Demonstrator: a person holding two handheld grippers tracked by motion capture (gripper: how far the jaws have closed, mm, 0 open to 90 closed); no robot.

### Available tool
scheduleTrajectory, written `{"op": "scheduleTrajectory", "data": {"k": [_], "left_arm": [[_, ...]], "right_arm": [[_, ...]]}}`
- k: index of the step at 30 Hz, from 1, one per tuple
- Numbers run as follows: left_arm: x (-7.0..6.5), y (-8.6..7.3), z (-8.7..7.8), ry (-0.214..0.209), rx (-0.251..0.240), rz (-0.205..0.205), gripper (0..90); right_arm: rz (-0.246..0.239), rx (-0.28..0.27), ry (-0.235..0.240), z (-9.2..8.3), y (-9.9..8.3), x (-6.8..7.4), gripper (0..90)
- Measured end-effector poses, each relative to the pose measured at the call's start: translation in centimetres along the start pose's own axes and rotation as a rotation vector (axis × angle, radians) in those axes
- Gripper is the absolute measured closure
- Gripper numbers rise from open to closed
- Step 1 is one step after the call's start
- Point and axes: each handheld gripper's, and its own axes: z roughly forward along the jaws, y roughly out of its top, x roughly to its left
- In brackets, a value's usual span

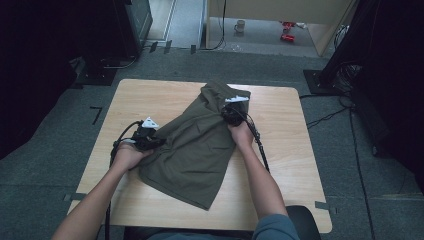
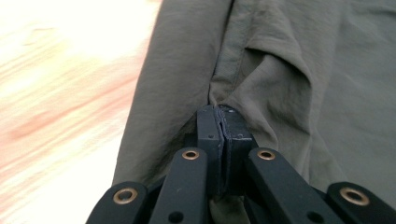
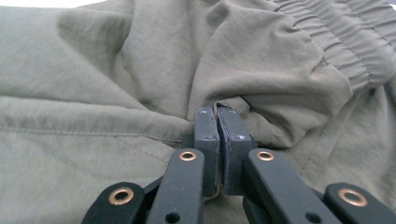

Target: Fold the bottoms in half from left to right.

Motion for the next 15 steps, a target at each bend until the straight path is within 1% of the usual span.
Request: {"op": "scheduleTrajectory", "data": {"k": [2, 3, 4, 5, 6, 7, 8, 10, 11, 12, 13, 14, 15], "left_arm": [[0.6, -0.1, -0.1, 0.02, -0.007, -0.006, 89.3], [1.1, -0.2, -0.1, 0.025, -0.023, -0.016, 89.3], [1.2, -0.2, -0.1, 0.024, -0.024, -0.026, 89.3], [1.2, -0.2, -0.1, 0.024, -0.024, -0.026, 89.3], [1.2, -0.2, -0.1, 0.028, -0.021, -0.029, 89.4], [1.0, -0.2, -0.2, 0.032, -0.016, -0.023, 89.5], [0.8, -0.2, -0.2, 0.035, -0.011, -0.019, 89.5], [0.5, 0.0, -0.5, 0.03, 0.0, -0.016, 89.6], [0.4, 0.0, -0.7, 0.026, -0.003, -0.019, 89.7], [0.1, 0.2, -1.4, 0.017, -0.012, -0.017, 89.7], [0.1, 0.2, -1.4, 0.017, -0.012, -0.017, 89.7], [-0.4, 0.5, -2.3, 0.005, -0.034, -0.006, 89.8], [-0.8, 0.6, -2.9, -0.001, -0.049, 0.003, 89.8]], "right_arm": [[0.0, -0.003, 0.012, 0.0, -0.1, 0.2, 87.6], [-0.005, -0.005, 0.015, 0.0, -0.1, 0.2, 87.5], [-0.011, -0.01, 0.025, 0.0, -0.2, 0.0, 87.4], [-0.011, -0.01, 0.025, 0.0, -0.2, 0.0, 87.4], [0.013, -0.017, 0.043, 0.1, -0.2, -0.4, 87.4], [0.025, -0.015, 0.046, 0.1, -0.2, -0.5, 87.4], [0.025, -0.015, 0.046, 0.1, -0.2, -0.5, 87.4], [0.009, -0.005, 0.031, 0.1, 0.0, -0.2, 87.5], [0.0, 0.0, 0.027, 0.1, 0.1, -0.2, 87.5], [0.0, 0.007, 0.026, 0.0, 0.3, -0.2, 87.5], [0.005, 0.008, 0.027, -0.1, 0.4, -0.3, 87.5], [0.012, 0.006, 0.029, -0.2, 0.5, -0.4, 87.5], [0.018, 0.0, 0.031, -0.4, 0.6, -0.5, 87.6]]}}
